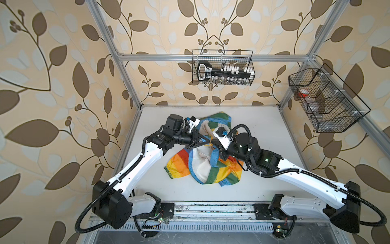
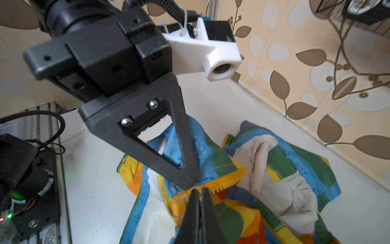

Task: Zip up the jacket
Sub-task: 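Draw both grippers toward the robot, laying the jacket front flat on the table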

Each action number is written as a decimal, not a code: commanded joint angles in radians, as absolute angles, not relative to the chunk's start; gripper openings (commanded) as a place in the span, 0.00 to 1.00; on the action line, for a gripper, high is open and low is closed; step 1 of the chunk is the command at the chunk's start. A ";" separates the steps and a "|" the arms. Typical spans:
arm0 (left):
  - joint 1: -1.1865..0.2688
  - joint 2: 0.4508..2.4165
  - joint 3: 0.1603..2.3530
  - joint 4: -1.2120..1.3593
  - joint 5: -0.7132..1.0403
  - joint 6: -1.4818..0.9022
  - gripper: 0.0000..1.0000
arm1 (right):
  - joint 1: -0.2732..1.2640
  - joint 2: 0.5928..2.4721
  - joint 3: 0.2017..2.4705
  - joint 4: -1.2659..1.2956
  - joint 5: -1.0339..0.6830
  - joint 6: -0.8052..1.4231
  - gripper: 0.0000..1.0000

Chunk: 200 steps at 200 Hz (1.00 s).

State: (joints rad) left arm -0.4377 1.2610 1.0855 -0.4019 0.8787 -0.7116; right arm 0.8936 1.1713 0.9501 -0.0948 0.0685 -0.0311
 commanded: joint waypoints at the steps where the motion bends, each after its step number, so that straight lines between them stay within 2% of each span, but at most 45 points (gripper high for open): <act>1: -0.440 1.256 1.028 -0.515 0.934 -0.633 0.00 | 0.879 1.189 0.870 -0.051 0.125 0.003 0.00; 26: -0.439 1.252 0.956 -0.521 0.875 -0.601 0.00 | 0.953 1.210 0.801 0.011 0.100 0.045 0.00; 71: -0.439 1.238 0.823 -0.516 0.737 -0.568 0.00 | 0.998 1.328 0.720 0.121 0.056 0.148 0.00; 138: -0.439 1.199 0.709 -0.531 0.558 -0.593 0.00 | 1.090 1.536 0.756 0.200 0.025 0.243 0.00; 200: -0.439 1.078 0.649 -0.544 0.451 -0.715 0.04 | 1.100 1.592 0.787 0.226 0.028 0.266 0.00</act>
State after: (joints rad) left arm -0.4393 1.1320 0.6670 -0.5194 0.5346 -0.6689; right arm 1.0981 1.5688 0.7612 0.2367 0.0181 0.2527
